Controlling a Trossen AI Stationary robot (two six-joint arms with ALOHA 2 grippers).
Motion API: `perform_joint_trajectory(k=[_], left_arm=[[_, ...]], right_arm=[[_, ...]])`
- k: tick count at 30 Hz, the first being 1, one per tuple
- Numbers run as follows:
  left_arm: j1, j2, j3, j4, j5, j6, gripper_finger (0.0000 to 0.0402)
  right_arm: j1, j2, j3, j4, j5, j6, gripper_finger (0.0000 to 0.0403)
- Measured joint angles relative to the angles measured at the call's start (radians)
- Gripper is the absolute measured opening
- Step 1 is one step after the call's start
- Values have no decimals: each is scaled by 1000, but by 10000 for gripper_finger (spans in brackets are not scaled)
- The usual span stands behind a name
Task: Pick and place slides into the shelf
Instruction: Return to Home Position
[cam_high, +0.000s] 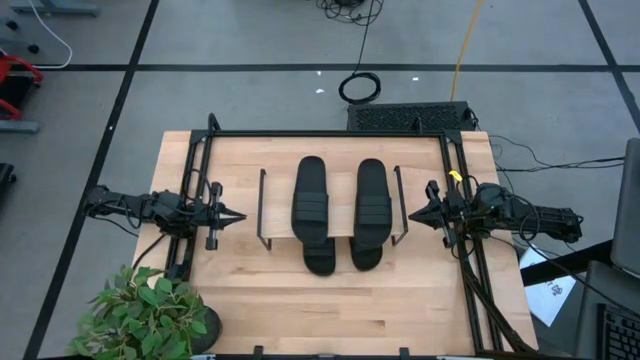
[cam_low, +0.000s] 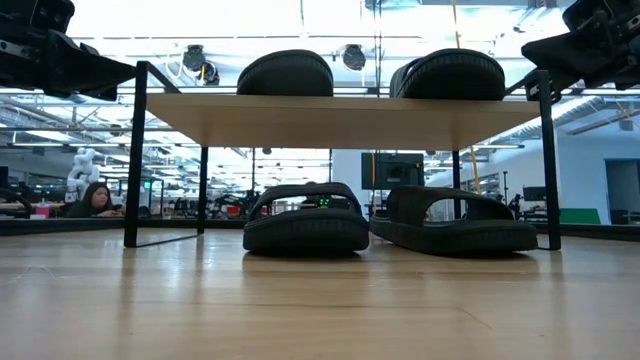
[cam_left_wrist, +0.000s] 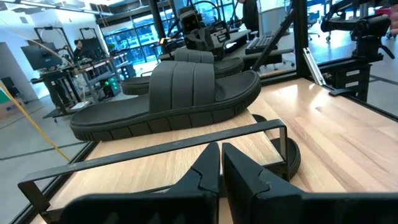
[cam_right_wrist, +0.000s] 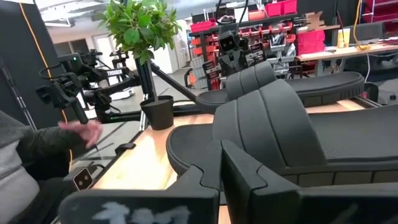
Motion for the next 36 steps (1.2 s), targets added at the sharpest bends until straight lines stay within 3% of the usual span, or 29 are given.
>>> perform_joint_trajectory(k=[8, 18, 28, 36], left_arm=[[0, 0, 0, 0, 0, 0, 1], [0, 0, 0, 0, 0, 0, 20], [0, 0, 0, 0, -1, 0, 1], [0, 0, 0, 0, -1, 1, 20]], right_arm=[[0, 0, 0, 0, 1, -7, 0], [0, 0, 0, 0, 1, -7, 0], [0, 0, 0, 0, 1, -7, 0], [0, 0, 0, 0, 1, -7, 0]])
